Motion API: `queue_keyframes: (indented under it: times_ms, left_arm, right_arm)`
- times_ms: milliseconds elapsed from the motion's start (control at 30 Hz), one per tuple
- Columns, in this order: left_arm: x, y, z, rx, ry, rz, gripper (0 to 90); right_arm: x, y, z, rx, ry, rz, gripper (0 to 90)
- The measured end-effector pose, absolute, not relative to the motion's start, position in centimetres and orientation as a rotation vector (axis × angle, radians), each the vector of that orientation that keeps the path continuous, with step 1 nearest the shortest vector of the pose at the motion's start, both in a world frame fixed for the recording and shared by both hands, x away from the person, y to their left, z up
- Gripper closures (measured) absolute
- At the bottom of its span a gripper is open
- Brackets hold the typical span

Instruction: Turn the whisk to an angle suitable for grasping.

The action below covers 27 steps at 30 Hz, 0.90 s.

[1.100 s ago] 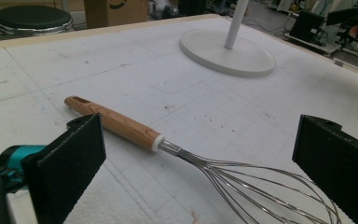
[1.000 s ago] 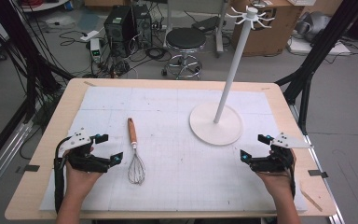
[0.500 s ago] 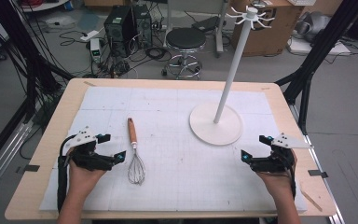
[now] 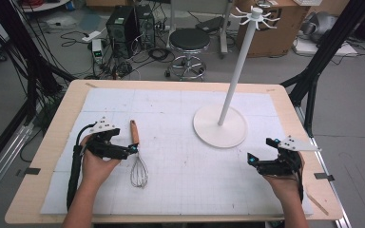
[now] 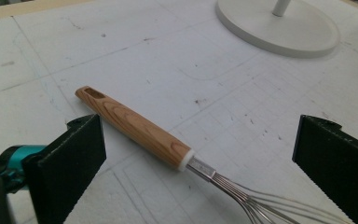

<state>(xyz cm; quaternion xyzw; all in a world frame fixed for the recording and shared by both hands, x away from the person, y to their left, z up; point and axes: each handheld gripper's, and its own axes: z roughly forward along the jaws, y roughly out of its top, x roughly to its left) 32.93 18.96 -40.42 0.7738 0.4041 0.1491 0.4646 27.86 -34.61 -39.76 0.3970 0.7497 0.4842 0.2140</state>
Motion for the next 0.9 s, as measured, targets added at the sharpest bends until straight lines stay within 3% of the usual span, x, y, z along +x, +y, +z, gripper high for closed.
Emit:
queue_keyframes:
  times_ms: [433, 533, 900]
  left_arm:
    - [36.9, 17.2, -40.8, 2.057, 1.148, 0.386, 3.3]
    - [37.7, 17.3, -41.8, 2.057, 1.204, 0.309, 16.6]
    - [38.3, 16.4, -43.4, 2.168, 1.272, 0.313, 25.1]
  right_arm:
    - [28.2, -33.9, -40.0, 1.092, 2.115, 1.317, 0.4]
    - [28.2, -33.8, -40.1, 1.087, 2.121, 1.312, 0.4]
    - [28.3, -33.5, -40.3, 1.077, 2.142, 1.278, 0.4]
